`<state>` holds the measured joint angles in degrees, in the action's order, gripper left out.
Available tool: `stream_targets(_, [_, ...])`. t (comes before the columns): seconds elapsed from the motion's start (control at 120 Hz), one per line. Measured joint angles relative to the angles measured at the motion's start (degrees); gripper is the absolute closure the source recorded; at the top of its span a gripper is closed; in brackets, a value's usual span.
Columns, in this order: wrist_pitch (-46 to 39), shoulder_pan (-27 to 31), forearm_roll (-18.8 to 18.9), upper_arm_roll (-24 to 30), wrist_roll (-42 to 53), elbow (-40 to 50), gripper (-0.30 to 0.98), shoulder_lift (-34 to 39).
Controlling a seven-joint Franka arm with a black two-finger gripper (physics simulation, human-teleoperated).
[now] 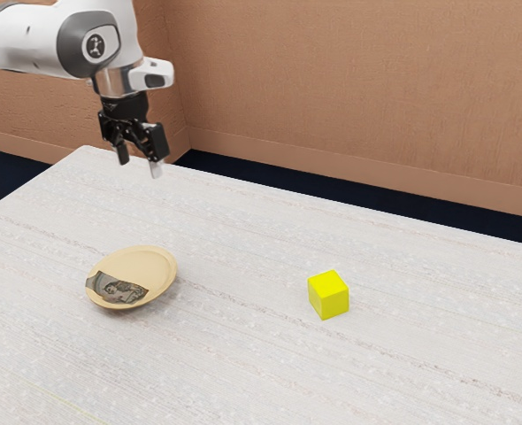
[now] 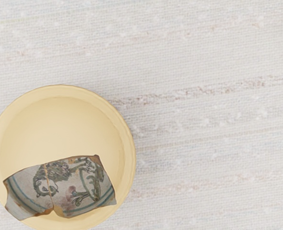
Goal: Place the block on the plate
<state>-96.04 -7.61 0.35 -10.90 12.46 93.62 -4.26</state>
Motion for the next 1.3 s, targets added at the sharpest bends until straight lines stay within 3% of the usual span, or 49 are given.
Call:
stream_targets(0.133, [-0.33,-1.69,-0.17,-1.31,1.01,0.02,0.00,-0.43])
stream_targets(0.225, [-1.14,-8.69,-0.39,-6.04,1.28,0.02,0.00,-1.91])
stream_targets(0.533, [-6.21,-23.31,-1.89,-11.25,-6.19,-0.34,0.00,-9.16])
stream_targets(0.7, [-8.26,-26.53,-6.44,-11.50,-16.20,-1.84,0.00,-14.53])
stream_targets(0.975, [-10.66,-28.14,-14.43,-12.90,-34.03,-16.85,0.00,-31.02])
stream_targets(1.3, [-15.89,-32.67,-21.07,-15.60,-52.53,-21.76,0.00,-40.41])
